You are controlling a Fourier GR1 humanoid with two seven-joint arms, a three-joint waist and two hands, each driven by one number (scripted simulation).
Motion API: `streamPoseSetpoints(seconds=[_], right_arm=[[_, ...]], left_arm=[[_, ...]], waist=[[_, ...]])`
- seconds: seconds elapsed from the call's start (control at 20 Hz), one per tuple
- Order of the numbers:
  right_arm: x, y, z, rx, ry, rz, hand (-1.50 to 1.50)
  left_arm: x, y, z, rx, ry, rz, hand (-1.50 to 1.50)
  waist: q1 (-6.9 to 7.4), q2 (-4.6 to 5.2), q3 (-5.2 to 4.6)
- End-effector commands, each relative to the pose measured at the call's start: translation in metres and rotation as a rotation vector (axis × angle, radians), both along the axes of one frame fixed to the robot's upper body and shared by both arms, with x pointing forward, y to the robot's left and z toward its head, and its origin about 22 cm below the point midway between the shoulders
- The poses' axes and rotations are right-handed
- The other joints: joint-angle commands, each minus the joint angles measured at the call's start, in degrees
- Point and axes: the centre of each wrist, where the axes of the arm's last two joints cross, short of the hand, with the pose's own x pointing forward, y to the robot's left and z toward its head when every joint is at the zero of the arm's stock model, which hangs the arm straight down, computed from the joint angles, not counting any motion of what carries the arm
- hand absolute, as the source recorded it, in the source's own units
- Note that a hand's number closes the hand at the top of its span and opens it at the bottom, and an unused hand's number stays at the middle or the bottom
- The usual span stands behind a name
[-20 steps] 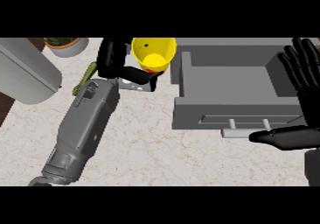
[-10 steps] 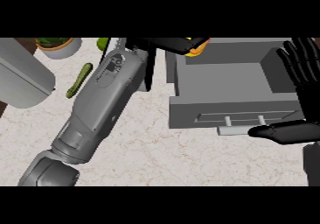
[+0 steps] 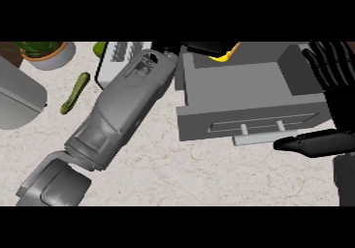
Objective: Pick up the cup, place it into the drawer and close the drawer
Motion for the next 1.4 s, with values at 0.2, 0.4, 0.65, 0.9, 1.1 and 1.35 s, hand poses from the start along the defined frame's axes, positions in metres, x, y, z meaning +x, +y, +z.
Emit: streamPoseSetpoints(seconds=[0.2, 0.4, 0.65, 0.9, 1.1, 1.35], right_arm=[[0.010, 0.021, -0.002, -0.014, -0.023, 0.064, -1.50], [0.011, 0.029, 0.005, -0.023, -0.037, 0.091, -1.50], [0.015, 0.038, 0.019, -0.008, -0.041, 0.243, -1.50], [0.013, 0.060, 0.014, -0.035, -0.026, 0.517, 1.50], [0.013, 0.065, 0.005, -0.137, 0.094, 0.634, 1.50], [0.002, 0.041, 0.000, -0.475, 0.210, 0.650, 1.50]], left_arm=[[-0.002, 0.005, -0.032, 0.170, 0.138, -0.062, 1.50], [-0.004, 0.008, -0.043, 0.192, 0.115, -0.088, -1.50], [-0.006, 0.008, -0.043, 0.049, 0.113, -0.056, -1.50], [-0.007, 0.006, -0.036, -0.120, 0.058, -0.120, -1.50], [-0.008, 0.005, -0.031, -0.245, -0.007, -0.114, -1.50], [-0.005, 0.005, -0.026, -0.286, -0.021, -0.043, -1.50]], waist=[[-3.79, 1.08, 0.06], [-4.48, 1.41, -0.01], [-7.26, 1.83, -0.04], [-7.07, 1.90, -0.09], [-4.93, 1.10, -0.19], [-2.04, 0.15, -0.12]])
